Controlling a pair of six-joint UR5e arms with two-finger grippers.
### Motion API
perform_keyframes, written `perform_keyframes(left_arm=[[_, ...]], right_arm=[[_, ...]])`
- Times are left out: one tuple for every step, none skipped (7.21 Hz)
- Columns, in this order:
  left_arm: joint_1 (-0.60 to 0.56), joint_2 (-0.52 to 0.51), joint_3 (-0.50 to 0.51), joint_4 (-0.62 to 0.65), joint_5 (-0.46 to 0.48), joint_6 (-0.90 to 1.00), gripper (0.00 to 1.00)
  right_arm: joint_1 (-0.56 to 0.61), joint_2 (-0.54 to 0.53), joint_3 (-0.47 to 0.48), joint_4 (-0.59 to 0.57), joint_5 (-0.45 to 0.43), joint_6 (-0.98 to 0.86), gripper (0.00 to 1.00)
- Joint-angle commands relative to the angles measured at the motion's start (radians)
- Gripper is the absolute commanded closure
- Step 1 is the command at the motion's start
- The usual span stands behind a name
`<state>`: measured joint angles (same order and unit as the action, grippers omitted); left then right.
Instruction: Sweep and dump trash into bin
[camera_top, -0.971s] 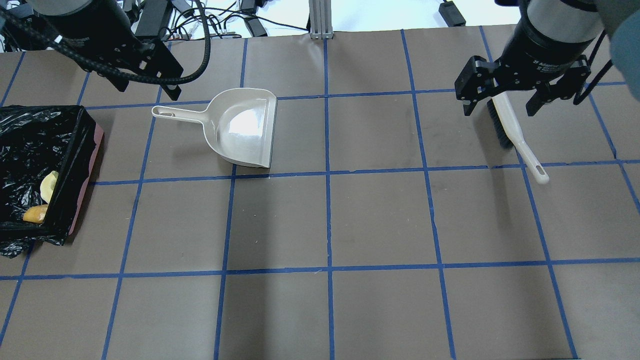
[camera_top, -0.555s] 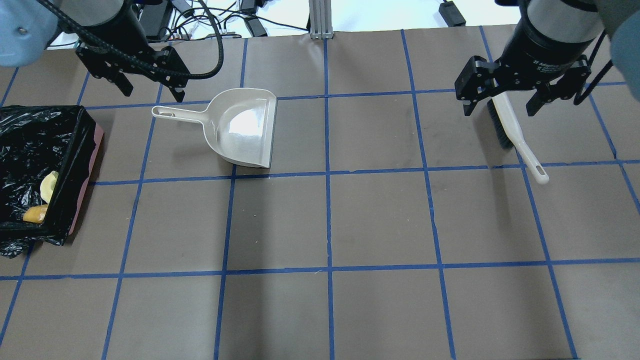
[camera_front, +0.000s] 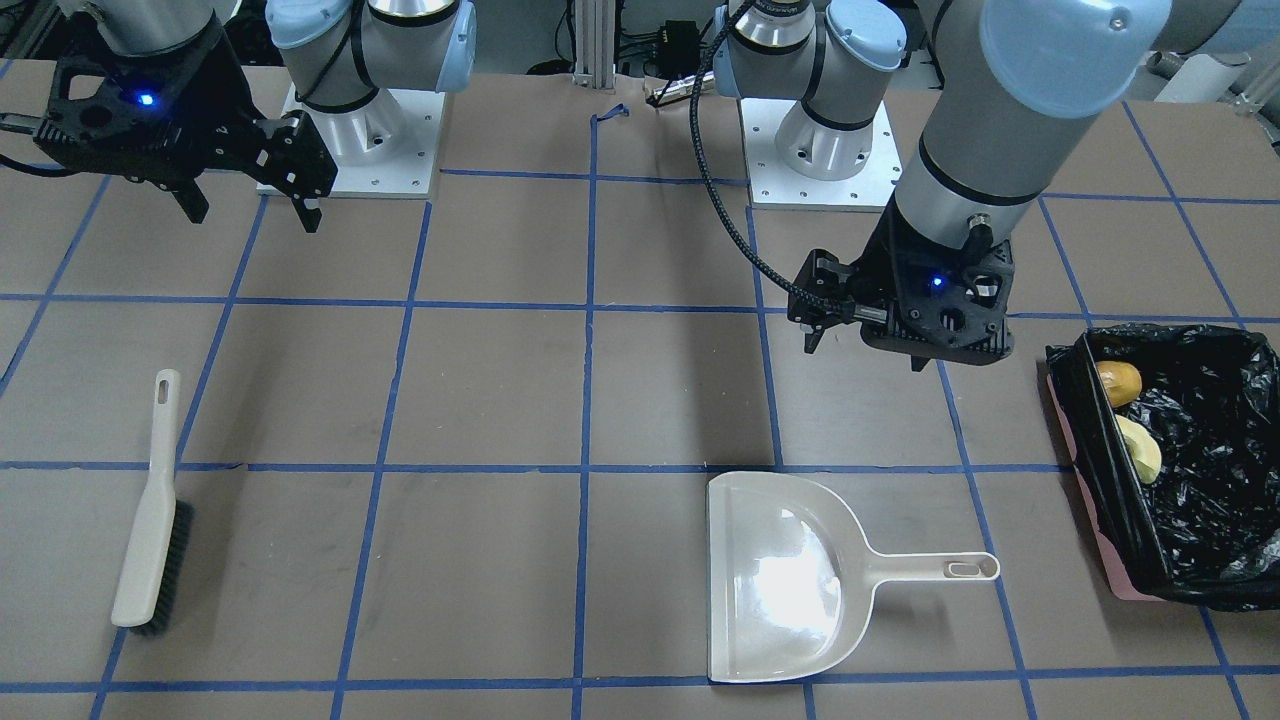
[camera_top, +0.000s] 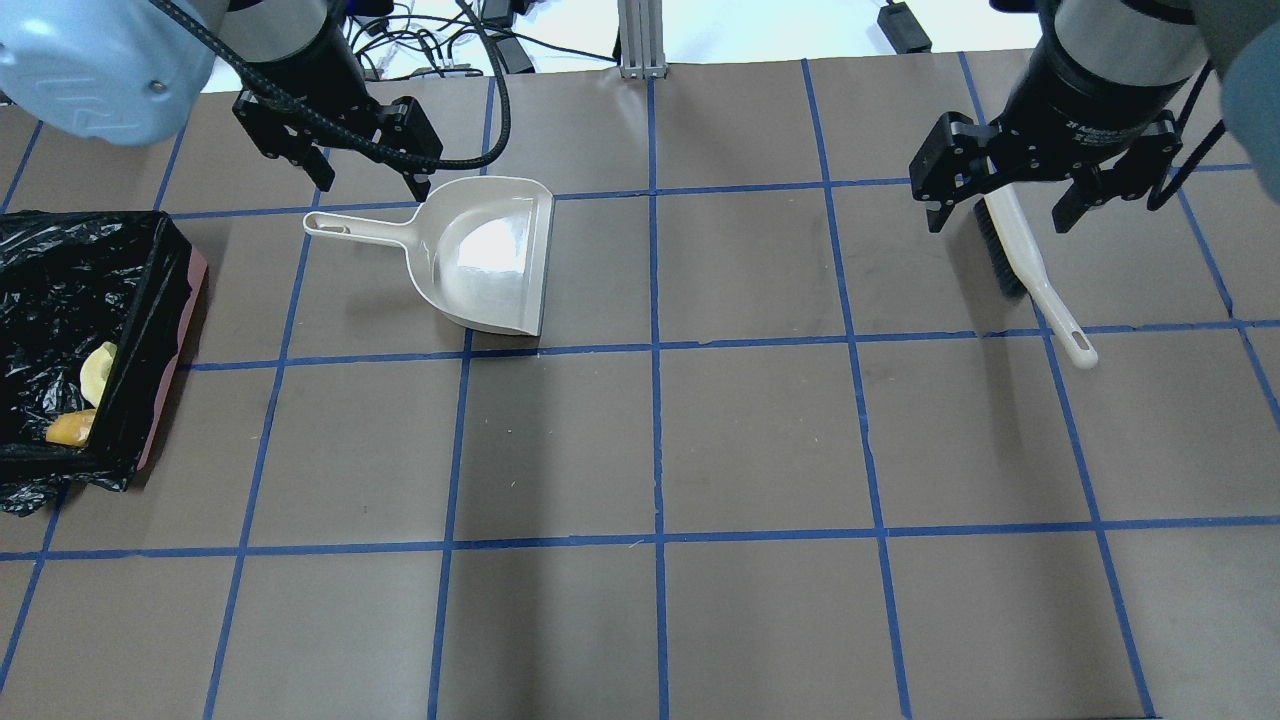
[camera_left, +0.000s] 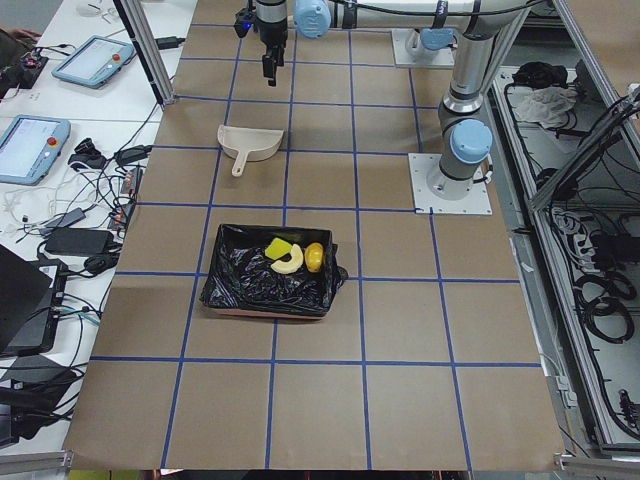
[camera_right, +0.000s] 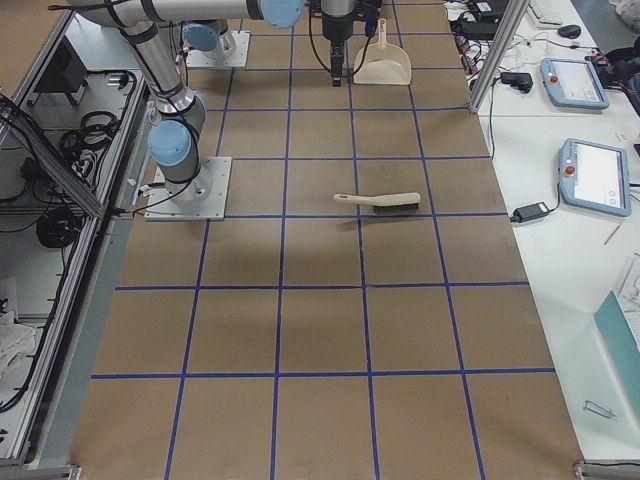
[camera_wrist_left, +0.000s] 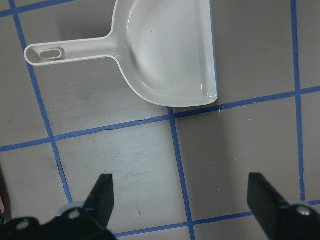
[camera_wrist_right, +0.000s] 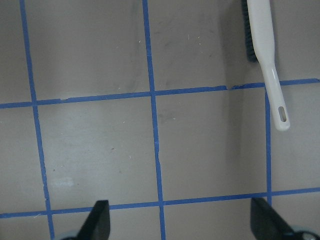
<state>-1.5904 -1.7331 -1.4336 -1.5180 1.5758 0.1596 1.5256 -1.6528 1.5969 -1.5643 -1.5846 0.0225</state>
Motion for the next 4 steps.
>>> perform_keyframes(left_arm=[[-0.005, 0.032, -0.002, -0.025, 0.0, -0.002, 0.01], [-0.003, 0.032, -0.004, -0.025, 0.001, 0.001, 0.01], [0.001, 0.03, -0.004, -0.024, 0.001, 0.003, 0.01], [0.001, 0.032, -0.005, -0.028, 0.001, 0.003, 0.01]], right_arm=[[0.001, 0.001, 0.0, 0.0, 0.0, 0.001, 0.0], [-0.001, 0.001, 0.0, 0.0, 0.0, 0.001, 0.0], [-0.001, 0.001, 0.0, 0.001, 0.0, 0.001, 0.0], [-0.001, 0.001, 0.0, 0.001, 0.0, -0.001, 0.0]])
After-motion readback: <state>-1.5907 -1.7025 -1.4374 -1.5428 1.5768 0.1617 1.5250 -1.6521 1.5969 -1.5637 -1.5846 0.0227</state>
